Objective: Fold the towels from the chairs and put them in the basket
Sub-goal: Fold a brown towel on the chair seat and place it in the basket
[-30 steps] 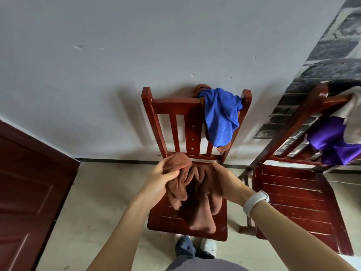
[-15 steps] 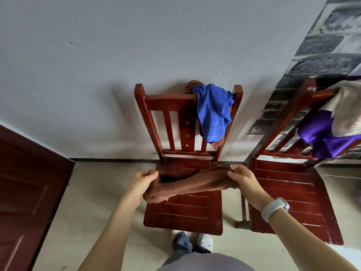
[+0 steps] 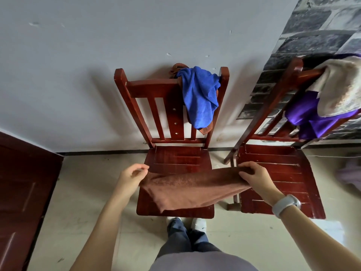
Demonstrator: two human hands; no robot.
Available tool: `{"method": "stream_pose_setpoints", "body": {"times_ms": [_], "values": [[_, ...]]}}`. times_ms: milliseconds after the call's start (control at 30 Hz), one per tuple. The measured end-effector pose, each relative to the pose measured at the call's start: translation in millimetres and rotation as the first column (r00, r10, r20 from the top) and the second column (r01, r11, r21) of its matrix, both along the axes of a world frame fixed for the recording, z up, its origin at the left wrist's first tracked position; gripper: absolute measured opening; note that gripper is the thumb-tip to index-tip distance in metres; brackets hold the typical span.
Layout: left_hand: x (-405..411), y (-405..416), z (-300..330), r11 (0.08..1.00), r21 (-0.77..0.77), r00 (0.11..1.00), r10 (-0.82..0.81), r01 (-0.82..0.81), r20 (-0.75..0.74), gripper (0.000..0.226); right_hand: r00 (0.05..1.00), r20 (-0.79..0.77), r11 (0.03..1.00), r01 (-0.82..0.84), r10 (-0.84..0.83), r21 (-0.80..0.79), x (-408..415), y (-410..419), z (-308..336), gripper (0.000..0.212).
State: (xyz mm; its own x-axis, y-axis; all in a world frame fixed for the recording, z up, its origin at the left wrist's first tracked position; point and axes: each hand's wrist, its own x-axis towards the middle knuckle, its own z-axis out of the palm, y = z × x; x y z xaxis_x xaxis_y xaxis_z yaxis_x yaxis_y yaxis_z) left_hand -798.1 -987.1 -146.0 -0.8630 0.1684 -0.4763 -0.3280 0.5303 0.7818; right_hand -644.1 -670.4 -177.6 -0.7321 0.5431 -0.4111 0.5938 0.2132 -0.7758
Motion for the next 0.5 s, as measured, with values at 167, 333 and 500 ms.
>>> {"method": "stream_pose_setpoints", "body": {"times_ms": [167,333,500], "values": [[21.3,-12.1,-12.1,0.995,-0.079,0.984,-0.074,0.062,-0.162,0.025,0.989,0.116,0.981,-0.109,0.091,0.160,19.4,-0.1,-2.9,0.013],[39.3,-28.5,-27.3,0.940,-0.180,0.953,-0.301,0.289,-0.042,0.033,0.998,0.055,0.997,0.024,-0.020,-0.075,43.7,-28.2,-7.1,0.012],[47.8,-53.9,-45.9,0.771,-0.394,0.822,-0.566,0.501,-0.063,0.039,0.991,0.091,0.992,0.102,-0.096,-0.071,72.7,-64.9,-12.9,0.023]]}}
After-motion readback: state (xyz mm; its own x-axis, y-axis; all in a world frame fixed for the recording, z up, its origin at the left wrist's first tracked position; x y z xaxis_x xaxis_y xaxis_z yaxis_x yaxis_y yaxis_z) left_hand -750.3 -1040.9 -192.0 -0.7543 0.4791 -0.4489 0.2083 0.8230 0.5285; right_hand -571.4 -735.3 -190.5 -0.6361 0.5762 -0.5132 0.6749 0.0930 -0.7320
